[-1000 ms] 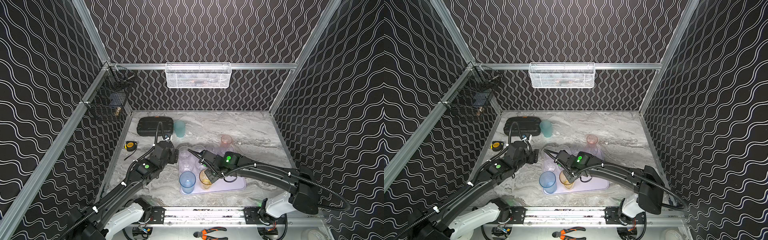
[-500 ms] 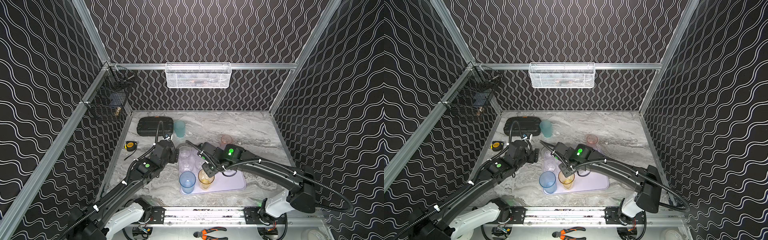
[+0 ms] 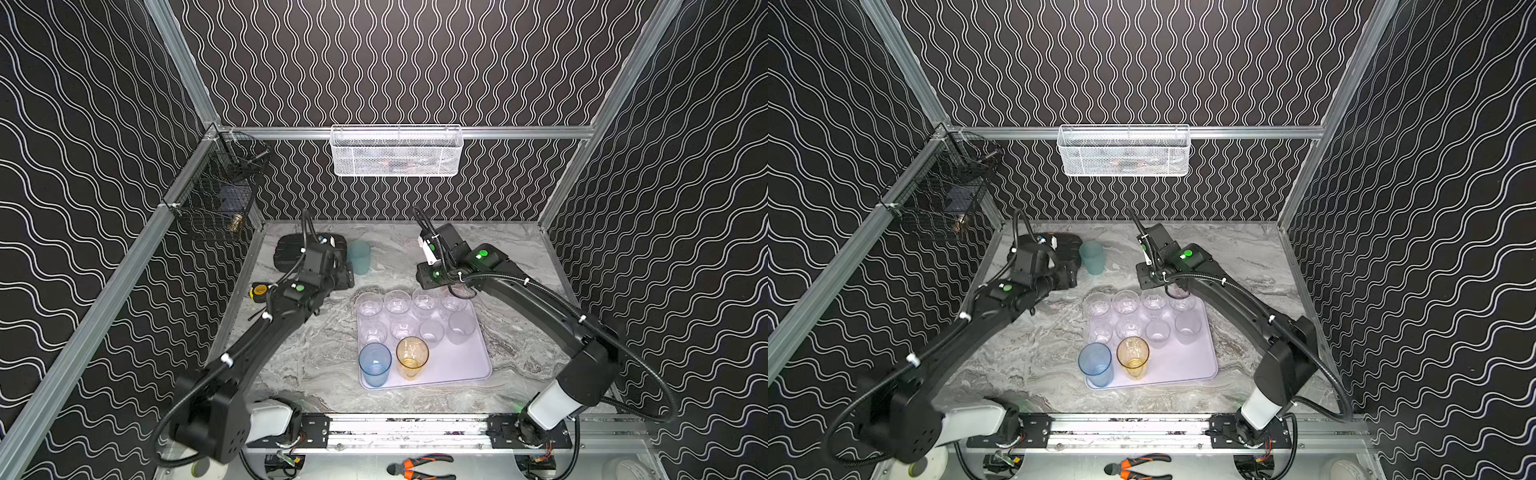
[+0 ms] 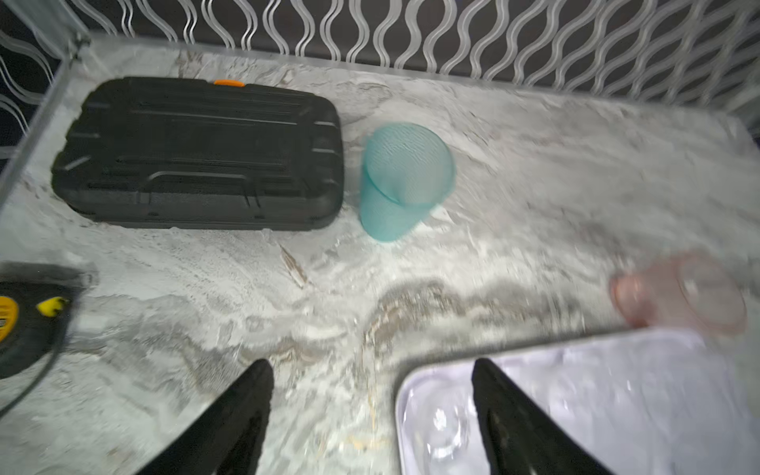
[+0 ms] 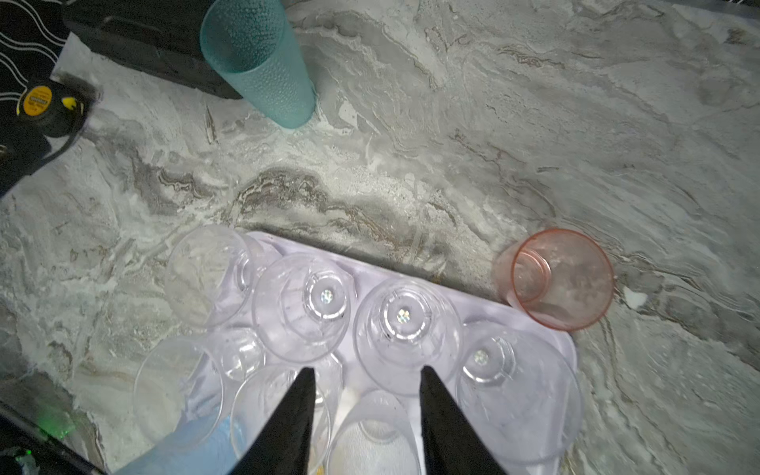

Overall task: Place the glasses into the tray
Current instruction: Place the glass on the tray, then pick up the glass from the top-center of the table.

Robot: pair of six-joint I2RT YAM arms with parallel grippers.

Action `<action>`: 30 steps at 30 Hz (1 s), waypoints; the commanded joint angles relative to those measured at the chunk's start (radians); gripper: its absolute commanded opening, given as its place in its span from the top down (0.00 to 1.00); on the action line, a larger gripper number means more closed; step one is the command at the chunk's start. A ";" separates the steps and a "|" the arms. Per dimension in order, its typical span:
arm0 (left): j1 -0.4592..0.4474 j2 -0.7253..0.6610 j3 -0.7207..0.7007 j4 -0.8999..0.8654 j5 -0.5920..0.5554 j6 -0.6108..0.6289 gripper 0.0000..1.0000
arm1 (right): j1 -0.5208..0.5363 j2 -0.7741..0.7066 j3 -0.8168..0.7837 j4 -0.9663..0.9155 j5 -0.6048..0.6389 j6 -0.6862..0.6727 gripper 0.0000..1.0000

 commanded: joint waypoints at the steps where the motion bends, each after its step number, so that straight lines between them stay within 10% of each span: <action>1: 0.038 0.119 0.091 0.064 0.134 -0.065 0.21 | -0.036 0.017 -0.016 0.147 -0.036 0.032 0.56; 19: 0.048 0.614 0.449 -0.012 0.012 0.094 0.35 | -0.079 0.067 -0.062 0.227 -0.153 0.046 0.55; 30: 0.048 0.627 0.457 0.001 0.027 0.104 0.69 | -0.092 0.071 -0.074 0.236 -0.168 0.043 0.55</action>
